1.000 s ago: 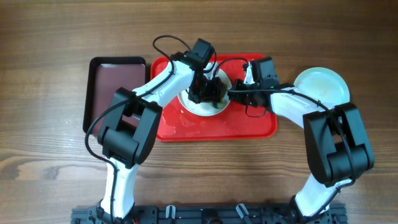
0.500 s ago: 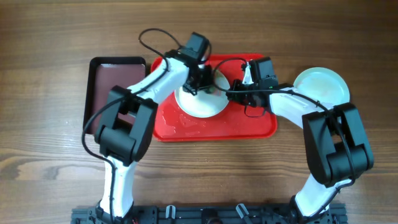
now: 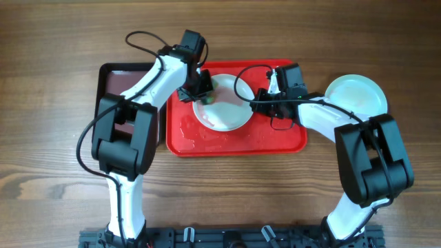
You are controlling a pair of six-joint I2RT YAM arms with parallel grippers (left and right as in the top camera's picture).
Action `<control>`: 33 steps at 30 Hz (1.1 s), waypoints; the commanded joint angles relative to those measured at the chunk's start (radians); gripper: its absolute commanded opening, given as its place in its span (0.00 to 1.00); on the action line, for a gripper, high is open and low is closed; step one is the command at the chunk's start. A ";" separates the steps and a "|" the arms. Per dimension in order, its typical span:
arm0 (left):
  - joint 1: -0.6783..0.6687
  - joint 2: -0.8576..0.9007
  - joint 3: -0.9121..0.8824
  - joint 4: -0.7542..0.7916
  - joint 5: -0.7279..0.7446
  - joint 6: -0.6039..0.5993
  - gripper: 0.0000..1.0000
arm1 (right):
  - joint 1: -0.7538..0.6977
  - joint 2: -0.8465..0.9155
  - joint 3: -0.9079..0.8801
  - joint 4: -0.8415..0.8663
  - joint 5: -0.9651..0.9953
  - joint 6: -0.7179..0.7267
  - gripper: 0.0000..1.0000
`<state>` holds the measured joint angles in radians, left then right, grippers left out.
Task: Clean dirty plates on tray and stack at the side
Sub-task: 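Scrub the plate with the sponge while the right gripper holds its rim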
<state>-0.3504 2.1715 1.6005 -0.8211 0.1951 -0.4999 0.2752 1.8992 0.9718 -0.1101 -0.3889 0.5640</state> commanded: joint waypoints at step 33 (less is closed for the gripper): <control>-0.035 0.037 -0.026 -0.143 -0.300 0.007 0.04 | -0.006 0.028 -0.011 -0.011 0.021 -0.005 0.04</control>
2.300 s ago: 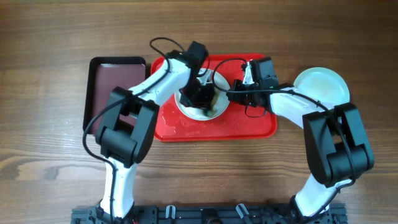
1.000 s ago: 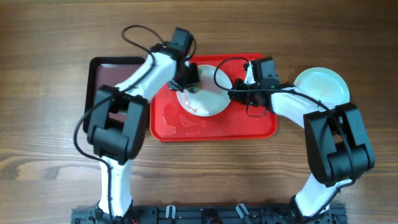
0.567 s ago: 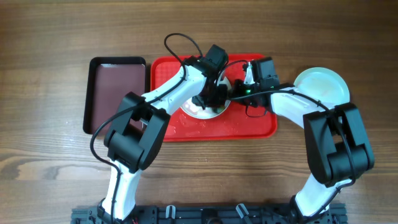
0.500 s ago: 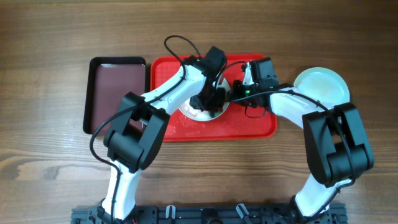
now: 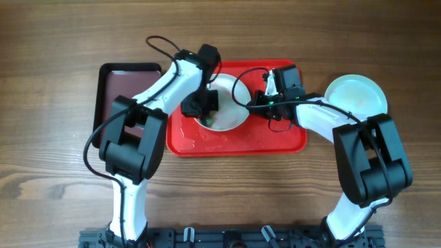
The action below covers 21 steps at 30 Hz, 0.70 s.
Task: Clean dirty plates on tray and stack at the side
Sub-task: 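Scrub the plate with the sponge while the right gripper holds its rim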
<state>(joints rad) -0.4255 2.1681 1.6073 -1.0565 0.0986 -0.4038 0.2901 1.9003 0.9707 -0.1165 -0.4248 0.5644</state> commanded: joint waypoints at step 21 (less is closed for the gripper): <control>-0.119 0.041 -0.033 0.084 0.179 0.042 0.04 | -0.018 0.027 -0.010 -0.008 0.058 -0.015 0.04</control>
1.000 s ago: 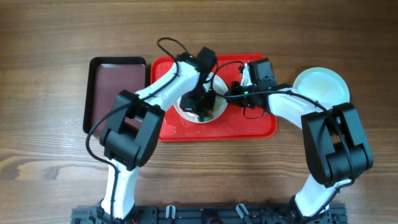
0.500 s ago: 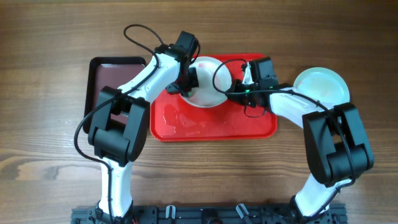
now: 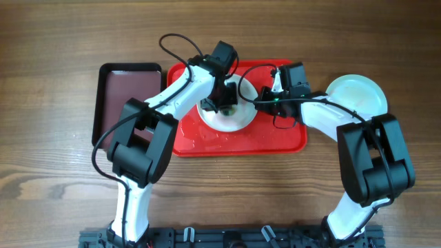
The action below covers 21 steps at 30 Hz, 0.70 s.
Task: Clean dirty plates on tray and stack at the side
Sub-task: 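Scrub the plate with the sponge while the right gripper holds its rim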
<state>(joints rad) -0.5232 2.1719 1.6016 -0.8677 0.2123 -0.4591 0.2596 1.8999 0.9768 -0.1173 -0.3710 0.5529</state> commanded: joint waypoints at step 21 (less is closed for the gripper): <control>0.024 0.037 -0.005 0.190 -0.309 -0.103 0.04 | 0.012 0.027 -0.016 -0.007 0.004 -0.003 0.05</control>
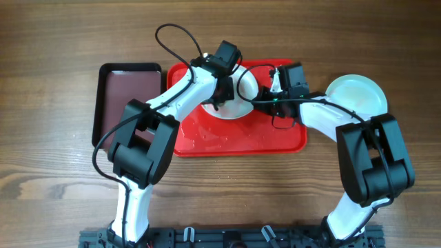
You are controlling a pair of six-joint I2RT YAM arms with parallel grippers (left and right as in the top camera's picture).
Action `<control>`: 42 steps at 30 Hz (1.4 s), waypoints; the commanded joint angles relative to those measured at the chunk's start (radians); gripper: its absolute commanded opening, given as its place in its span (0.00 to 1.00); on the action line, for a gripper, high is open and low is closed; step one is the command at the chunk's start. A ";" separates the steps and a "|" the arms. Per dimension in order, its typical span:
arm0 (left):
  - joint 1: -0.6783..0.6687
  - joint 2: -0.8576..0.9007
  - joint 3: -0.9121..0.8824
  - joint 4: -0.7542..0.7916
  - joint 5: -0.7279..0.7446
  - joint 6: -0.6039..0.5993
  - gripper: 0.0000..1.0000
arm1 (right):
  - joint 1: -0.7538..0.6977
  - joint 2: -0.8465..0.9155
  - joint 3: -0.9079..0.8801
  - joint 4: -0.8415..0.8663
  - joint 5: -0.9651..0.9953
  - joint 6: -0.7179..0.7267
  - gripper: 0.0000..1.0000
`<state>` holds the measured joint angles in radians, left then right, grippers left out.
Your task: Clean dirty plates on tray and stack at the side
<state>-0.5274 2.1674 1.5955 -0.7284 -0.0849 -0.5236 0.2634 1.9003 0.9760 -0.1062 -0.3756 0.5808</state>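
A white plate (pixel 238 103) lies at the back middle of the red tray (pixel 275 141). My left gripper (pixel 219 95) is down on the plate's left part, fingers pointing down. It looks shut on a small dark-green sponge (pixel 215 100), which its wrist mostly hides. At the plate's right rim my right gripper (pixel 264 98) is shut on the edge. A second white plate (pixel 356 94) lies on the table to the right of the tray.
A dark brown tray (pixel 127 103) lies on the table left of the red tray. Wet patches glisten on the red tray's floor in front of the plate. Cables loop above both wrists. Bare wood surrounds the trays.
My left gripper has moved from the plate's middle to its back left part. The plate now sits a little further back on the tray. The right gripper stays at the plate's rim.
My left gripper was first at the plate's left rim with the sponge. It was then over the plate's left part, then at its middle, and now at the back left. All the while the right gripper stayed on the plate's right rim.
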 commanded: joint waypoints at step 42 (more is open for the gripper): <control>0.261 -0.031 0.333 -0.578 0.344 0.180 0.04 | 0.059 -0.569 -0.015 -0.451 0.650 -0.245 0.04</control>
<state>-0.2672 2.1632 1.9385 -1.3060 0.2234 -0.3687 0.2821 1.3781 0.9577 -0.5236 0.0364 0.3923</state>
